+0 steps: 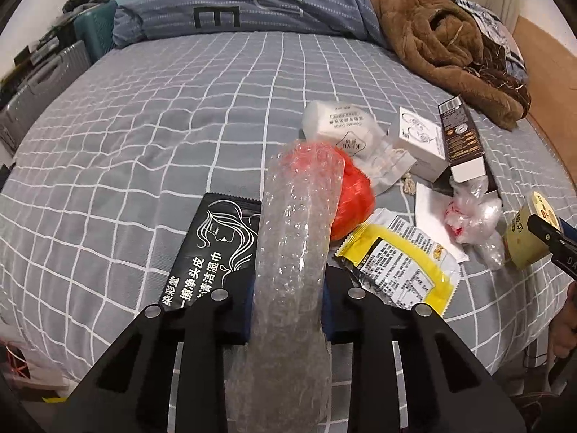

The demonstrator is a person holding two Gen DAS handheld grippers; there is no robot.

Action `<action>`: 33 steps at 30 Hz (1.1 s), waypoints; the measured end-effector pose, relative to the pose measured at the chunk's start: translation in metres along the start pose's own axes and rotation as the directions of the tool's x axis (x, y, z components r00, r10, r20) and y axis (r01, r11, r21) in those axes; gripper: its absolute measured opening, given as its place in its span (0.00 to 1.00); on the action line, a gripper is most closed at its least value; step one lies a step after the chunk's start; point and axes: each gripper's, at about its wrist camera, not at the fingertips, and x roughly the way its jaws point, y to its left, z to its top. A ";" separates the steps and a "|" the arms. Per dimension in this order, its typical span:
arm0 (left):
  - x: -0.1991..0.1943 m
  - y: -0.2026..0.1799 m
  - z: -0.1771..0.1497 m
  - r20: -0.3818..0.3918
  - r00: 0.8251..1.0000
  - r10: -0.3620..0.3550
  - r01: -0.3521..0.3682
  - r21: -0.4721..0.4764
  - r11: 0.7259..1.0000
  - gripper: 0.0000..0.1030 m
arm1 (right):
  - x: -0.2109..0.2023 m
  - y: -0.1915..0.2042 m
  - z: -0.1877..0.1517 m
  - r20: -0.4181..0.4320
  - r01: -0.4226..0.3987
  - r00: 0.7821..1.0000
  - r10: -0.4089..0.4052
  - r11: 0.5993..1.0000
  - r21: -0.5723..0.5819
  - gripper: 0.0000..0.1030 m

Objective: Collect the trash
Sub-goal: 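Lift the bubble wrap and yogurt cup and carry both toward the floor bin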

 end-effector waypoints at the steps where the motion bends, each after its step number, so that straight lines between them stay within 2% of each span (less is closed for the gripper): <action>1: -0.003 0.000 0.000 0.006 1.000 0.000 0.000 -0.001 1.000 0.26 | -0.003 0.000 0.000 0.006 0.001 1.000 -0.001 1.000 0.002 0.83; 10: -0.031 -0.005 0.000 0.061 0.998 -0.030 0.031 -0.014 0.999 0.26 | -0.033 0.002 -0.001 0.063 -0.012 0.998 0.011 1.000 0.020 0.83; 17: -0.057 -0.020 -0.015 0.096 0.994 -0.043 0.041 0.023 0.999 0.26 | -0.069 0.008 -0.012 0.119 -0.023 0.993 0.021 1.000 0.018 0.83; 33: -0.106 -0.032 -0.043 0.150 0.985 -0.089 0.087 0.024 0.996 0.26 | -0.127 0.018 -0.033 0.188 -0.051 0.981 0.046 0.999 0.018 0.83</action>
